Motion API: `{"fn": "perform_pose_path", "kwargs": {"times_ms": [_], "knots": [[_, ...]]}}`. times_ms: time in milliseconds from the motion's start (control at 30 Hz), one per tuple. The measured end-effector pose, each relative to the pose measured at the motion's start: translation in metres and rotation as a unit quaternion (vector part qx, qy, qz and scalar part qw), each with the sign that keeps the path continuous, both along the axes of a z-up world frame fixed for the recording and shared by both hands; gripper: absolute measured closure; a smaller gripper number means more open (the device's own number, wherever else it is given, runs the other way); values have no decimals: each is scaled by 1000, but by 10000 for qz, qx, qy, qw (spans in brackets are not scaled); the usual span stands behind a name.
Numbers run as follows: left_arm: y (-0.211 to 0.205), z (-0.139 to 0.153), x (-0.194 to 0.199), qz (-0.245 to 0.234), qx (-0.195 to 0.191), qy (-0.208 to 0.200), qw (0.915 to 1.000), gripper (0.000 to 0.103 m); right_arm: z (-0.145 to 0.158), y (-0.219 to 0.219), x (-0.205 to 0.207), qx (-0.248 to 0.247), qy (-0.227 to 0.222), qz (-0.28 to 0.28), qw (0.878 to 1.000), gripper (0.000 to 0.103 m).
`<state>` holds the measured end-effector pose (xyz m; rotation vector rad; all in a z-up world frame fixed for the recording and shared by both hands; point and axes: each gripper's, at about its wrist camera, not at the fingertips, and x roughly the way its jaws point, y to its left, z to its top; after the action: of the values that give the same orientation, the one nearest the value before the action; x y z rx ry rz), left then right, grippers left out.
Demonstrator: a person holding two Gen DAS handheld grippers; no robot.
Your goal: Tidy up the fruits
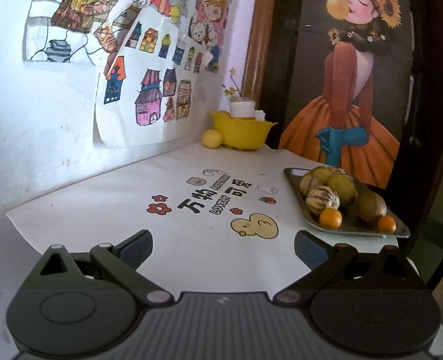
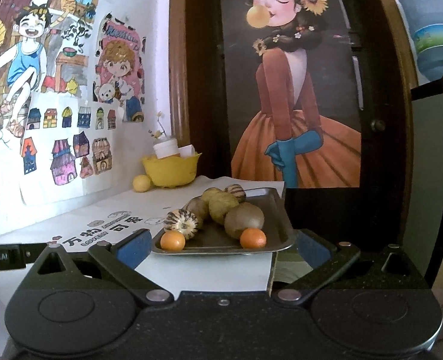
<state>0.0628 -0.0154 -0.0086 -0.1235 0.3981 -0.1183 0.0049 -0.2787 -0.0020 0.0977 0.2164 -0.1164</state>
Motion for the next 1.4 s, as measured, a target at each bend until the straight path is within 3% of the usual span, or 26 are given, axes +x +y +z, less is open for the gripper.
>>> {"fn": "perform_pose_path", "kwargs": {"times_ms": [267,1400], "knots": [[-5,-6,-13,-133,165,81,9997,0,-7,11,-10,-99,48,214,9997,1],[12,-14,-16,120,9,235,9997,0,-18,22,3,-129,523,511,9972,1]]}}
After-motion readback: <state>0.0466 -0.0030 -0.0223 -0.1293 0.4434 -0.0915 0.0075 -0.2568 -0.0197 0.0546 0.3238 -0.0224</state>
